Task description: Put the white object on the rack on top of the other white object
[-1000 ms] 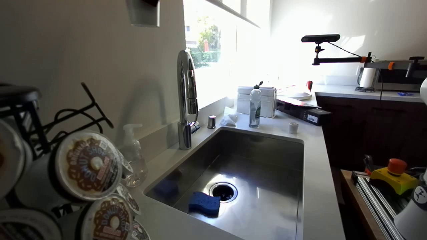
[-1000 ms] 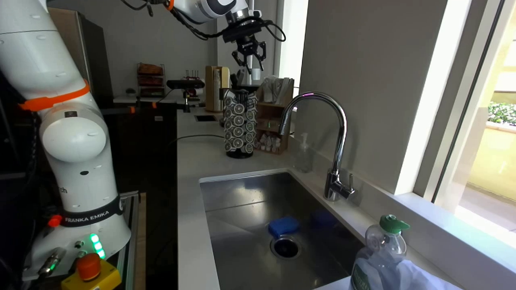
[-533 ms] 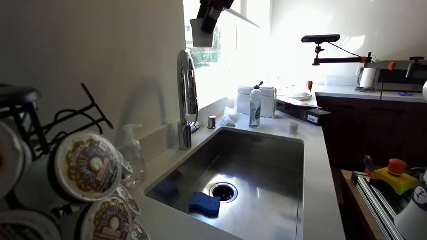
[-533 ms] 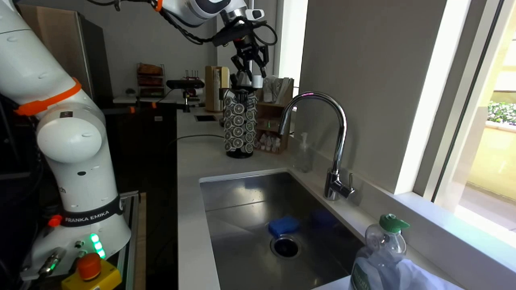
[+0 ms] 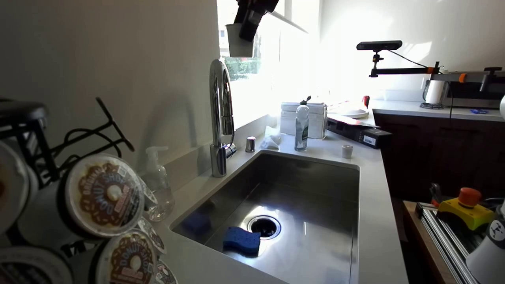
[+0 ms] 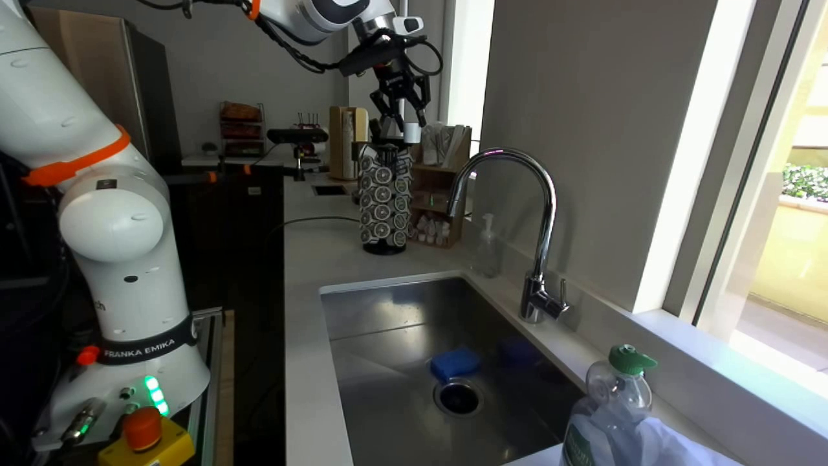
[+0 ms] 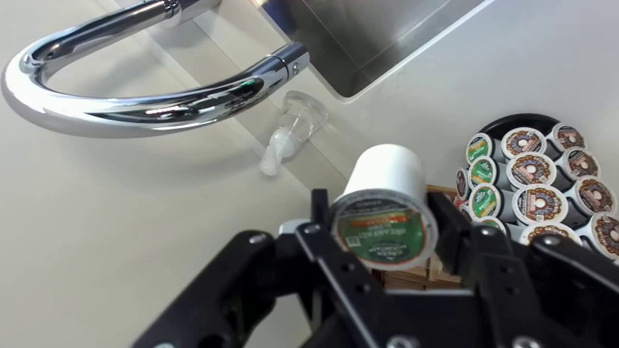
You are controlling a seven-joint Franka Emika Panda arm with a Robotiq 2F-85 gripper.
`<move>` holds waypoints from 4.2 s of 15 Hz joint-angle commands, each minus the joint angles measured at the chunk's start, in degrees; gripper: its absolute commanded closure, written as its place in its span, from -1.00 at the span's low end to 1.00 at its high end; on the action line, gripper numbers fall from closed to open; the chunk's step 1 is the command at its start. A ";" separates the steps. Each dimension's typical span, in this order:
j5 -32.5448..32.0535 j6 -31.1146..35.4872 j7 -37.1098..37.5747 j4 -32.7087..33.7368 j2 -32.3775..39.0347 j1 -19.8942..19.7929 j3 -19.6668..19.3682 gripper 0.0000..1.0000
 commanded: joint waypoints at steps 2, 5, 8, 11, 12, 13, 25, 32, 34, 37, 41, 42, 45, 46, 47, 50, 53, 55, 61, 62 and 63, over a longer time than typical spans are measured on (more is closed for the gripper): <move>-1.96 0.14 1.62 0.15 -0.73 -0.41 -1.80 0.45; -4.37 0.94 4.90 -0.72 -3.38 -3.99 -4.26 0.45; -6.95 0.75 8.05 -1.65 -6.07 -8.39 -7.38 0.45; -9.58 0.18 11.00 -2.80 -8.89 -13.25 -10.21 0.45; -10.18 -0.10 12.17 -3.24 -9.71 -14.82 -11.02 0.45; -11.01 -0.51 13.53 -3.73 -10.38 -16.56 -11.61 0.45; -14.97 -3.71 28.01 -11.23 -12.26 -27.35 -13.90 -0.05; -14.78 -4.43 30.89 -11.88 -11.84 -28.95 -14.42 0.45; -14.57 -4.54 33.00 -12.42 -11.26 -30.55 -15.84 0.45; -14.59 -4.75 36.15 -13.08 -9.69 -33.12 -17.62 0.45; -15.92 -4.59 40.05 -14.73 -7.42 -36.95 -18.76 0.45; -16.27 -4.43 40.95 -14.98 -6.68 -37.86 -18.93 0.45; -16.32 -3.96 43.69 -15.73 -4.71 -39.99 -19.98 0.45; -16.57 -3.66 44.53 -15.93 -4.02 -40.73 -20.29 0.45; -16.31 -3.52 44.99 -15.95 -3.31 -41.27 -20.70 0.45; -18.55 -2.27 45.99 -16.08 -1.25 -43.25 -20.98 0.45; -19.03 -2.94 45.32 -15.92 0.18 -43.55 -21.18 0.45; -17.78 -3.56 44.31 -15.39 -0.21 -43.07 -21.58 -0.05; -21.20 0.08 48.59 -16.28 1.14 -44.32 -20.64 0.45; -21.47 1.32 49.56 -16.60 1.40 -44.41 -20.79 0.45; -21.95 2.81 50.58 -16.92 1.62 -44.63 -20.83 0.45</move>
